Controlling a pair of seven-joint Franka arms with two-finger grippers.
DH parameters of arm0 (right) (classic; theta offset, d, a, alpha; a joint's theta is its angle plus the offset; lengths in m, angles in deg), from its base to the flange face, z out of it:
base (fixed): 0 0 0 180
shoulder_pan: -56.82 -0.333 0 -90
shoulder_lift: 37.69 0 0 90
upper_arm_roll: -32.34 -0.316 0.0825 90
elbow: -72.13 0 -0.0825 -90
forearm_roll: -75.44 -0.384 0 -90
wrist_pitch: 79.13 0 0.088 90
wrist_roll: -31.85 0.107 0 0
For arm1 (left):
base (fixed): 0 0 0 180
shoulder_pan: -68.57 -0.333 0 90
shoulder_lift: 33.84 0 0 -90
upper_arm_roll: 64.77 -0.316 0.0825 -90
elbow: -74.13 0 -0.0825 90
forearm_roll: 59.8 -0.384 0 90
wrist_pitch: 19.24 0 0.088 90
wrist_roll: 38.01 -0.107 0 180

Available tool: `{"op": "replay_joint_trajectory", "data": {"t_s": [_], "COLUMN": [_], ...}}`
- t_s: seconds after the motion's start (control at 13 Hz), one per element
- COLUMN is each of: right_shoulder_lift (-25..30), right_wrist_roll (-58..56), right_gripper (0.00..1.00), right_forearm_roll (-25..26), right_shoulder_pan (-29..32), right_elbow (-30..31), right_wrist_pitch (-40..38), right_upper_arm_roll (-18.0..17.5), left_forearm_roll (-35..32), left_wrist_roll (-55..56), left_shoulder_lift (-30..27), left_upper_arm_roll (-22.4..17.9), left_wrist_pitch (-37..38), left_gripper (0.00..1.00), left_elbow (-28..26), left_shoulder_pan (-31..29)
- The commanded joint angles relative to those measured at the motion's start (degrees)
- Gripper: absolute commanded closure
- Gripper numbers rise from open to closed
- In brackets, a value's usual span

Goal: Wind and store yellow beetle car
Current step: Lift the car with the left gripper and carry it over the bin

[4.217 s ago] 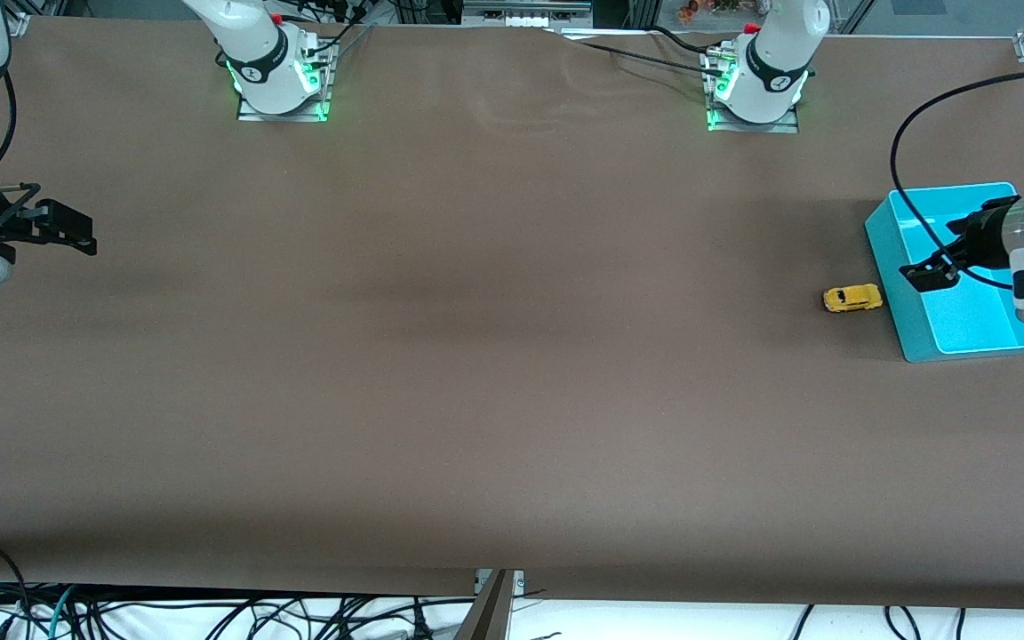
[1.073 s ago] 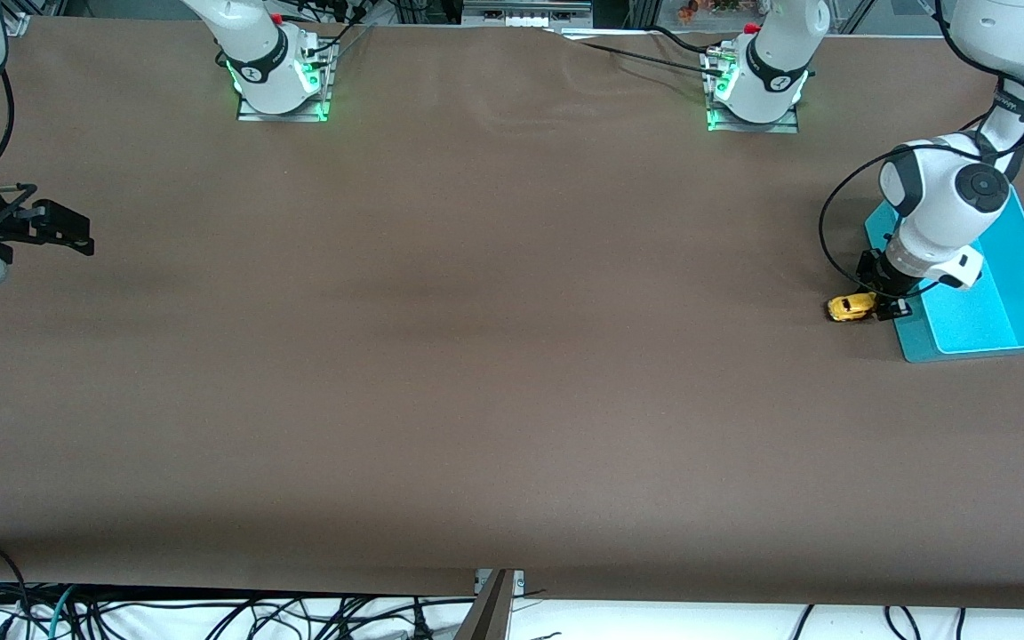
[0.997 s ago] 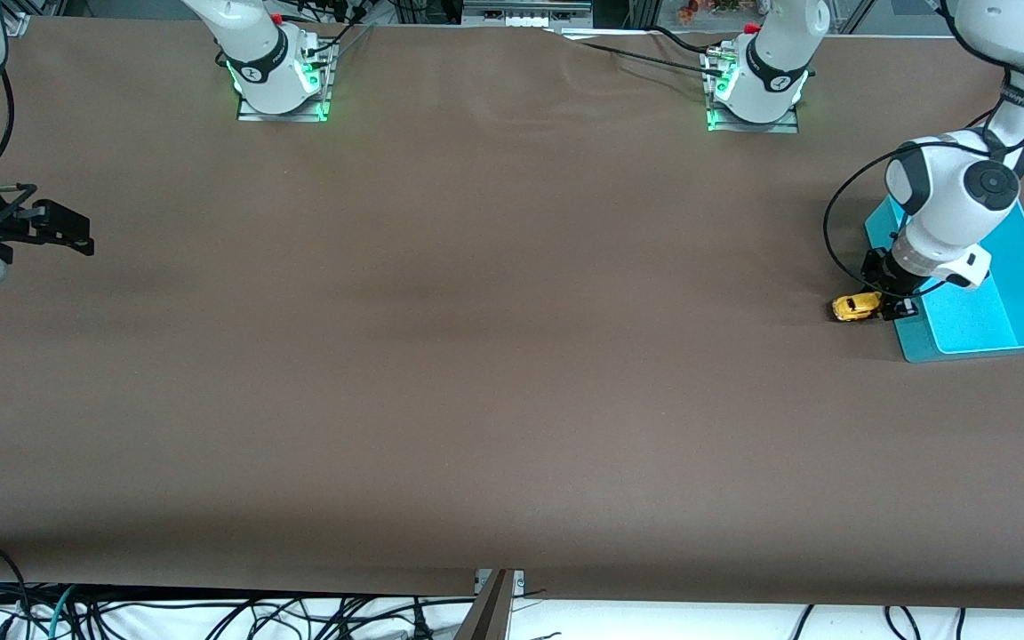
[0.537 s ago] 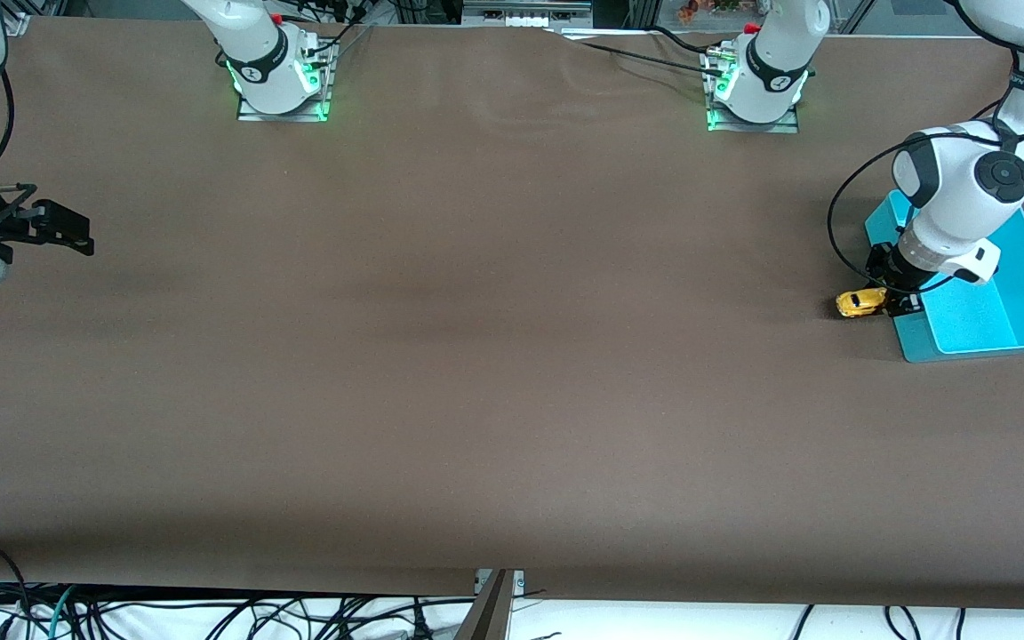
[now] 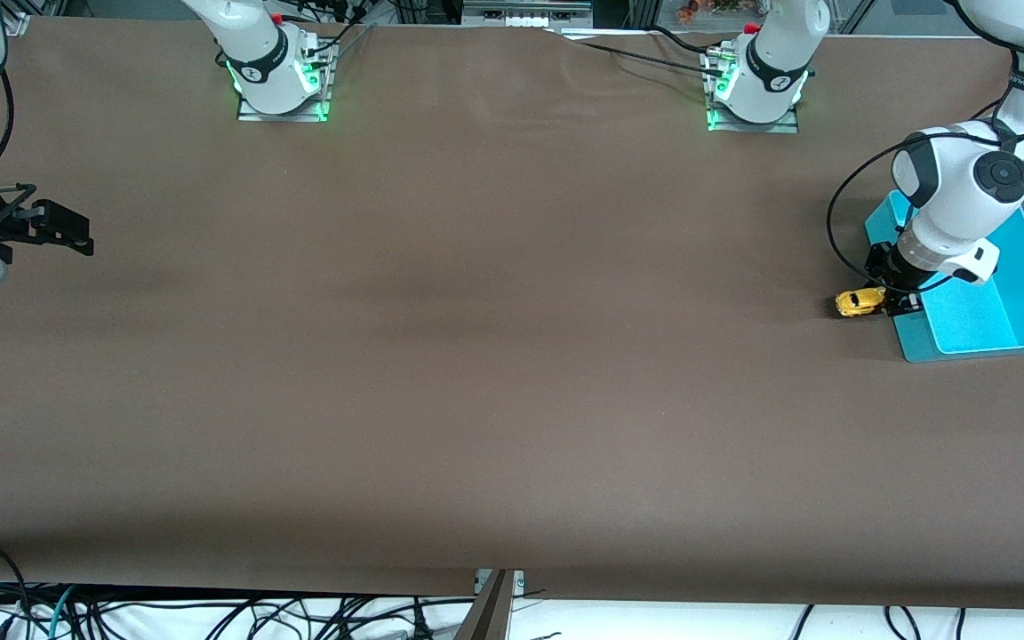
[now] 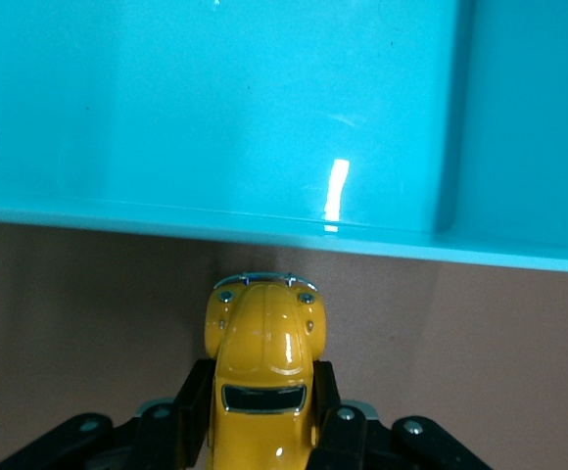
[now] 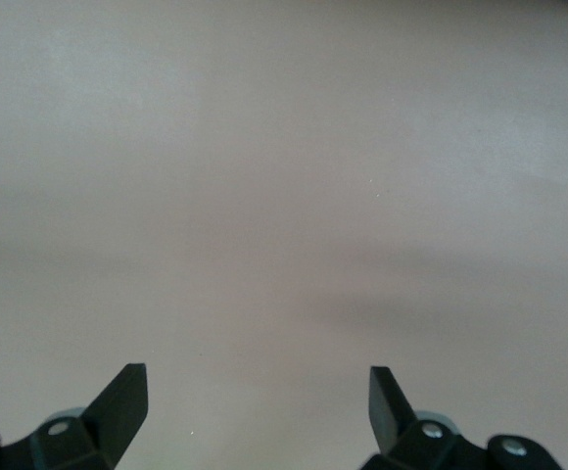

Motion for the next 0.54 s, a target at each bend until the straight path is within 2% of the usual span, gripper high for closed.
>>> {"op": "replay_joint_trajectory", "data": {"t_s": [0.0, 0.46], "right_shoulder_lift": [0.75, 0.75], "right_wrist_roll": [0.08, 0.08], "right_gripper": [0.00, 0.00], "right_forearm_roll": [0.15, 0.07], "right_shoulder_pan": [0.41, 0.41], "right_elbow": [0.38, 0.38], "right_wrist_pitch": [0.19, 0.19], "right_upper_arm_roll": [-0.16, -0.16], "left_forearm_roll": [0.26, 0.26], "left_wrist_roll": [0.35, 0.35], "left_shoulder_lift": [-1.92, -2.19], "left_upper_arm_roll": [0.07, 0.07], "left_wrist_pitch": [1.13, 2.10], "left_gripper": [1.00, 1.00], "left_elbow": [-0.43, -0.34], "left_shoulder_pan": [0.28, 0.28]}}
